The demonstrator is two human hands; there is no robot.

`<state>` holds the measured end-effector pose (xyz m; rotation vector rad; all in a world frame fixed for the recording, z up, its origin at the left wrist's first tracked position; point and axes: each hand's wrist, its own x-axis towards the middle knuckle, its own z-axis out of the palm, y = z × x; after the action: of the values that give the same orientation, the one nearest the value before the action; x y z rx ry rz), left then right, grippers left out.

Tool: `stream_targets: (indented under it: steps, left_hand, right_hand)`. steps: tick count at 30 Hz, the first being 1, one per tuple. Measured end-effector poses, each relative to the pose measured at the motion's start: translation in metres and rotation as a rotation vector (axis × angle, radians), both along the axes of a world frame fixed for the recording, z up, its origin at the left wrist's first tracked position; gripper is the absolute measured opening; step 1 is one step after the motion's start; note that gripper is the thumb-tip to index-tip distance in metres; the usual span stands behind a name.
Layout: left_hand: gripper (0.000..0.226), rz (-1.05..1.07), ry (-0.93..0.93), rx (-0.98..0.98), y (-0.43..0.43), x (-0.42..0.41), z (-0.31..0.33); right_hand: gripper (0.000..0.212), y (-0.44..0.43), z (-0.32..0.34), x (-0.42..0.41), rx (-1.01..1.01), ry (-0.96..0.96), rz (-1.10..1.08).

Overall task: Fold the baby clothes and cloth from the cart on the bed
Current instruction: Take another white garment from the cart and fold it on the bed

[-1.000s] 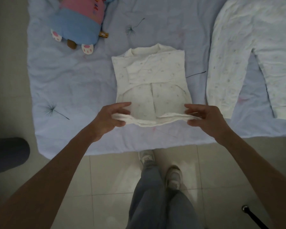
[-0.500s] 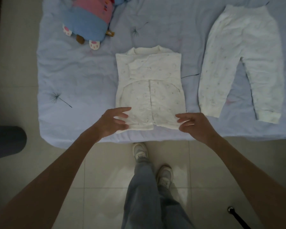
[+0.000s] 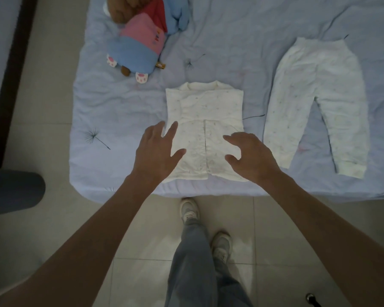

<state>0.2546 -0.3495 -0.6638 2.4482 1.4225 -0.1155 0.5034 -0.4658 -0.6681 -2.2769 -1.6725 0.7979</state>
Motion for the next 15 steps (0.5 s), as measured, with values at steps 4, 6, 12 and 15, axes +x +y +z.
stream_targets:
  steps: [4, 6, 12, 15]
  left_hand:
    - [0.086, -0.047, 0.025, 0.143, -0.004, 0.001, 0.007]
    - [0.086, -0.033, 0.038, 0.191, -0.005, 0.002, 0.008]
    - [0.085, 0.022, 0.051, 0.255, 0.0, 0.007, 0.005]
    - [0.085, 0.03, 0.059, 0.265, 0.008, 0.01, 0.002]
  right_hand:
    - [0.072, 0.013, 0.013, -0.01, 0.086, -0.211, 0.099]
    - [0.075, 0.019, 0.015, -0.014, 0.149, -0.303, 0.091]
    - [0.079, 0.035, 0.014, -0.024, 0.222, -0.47, 0.111]
    - [0.078, 0.043, 0.011, -0.028, 0.225, -0.502, 0.114]
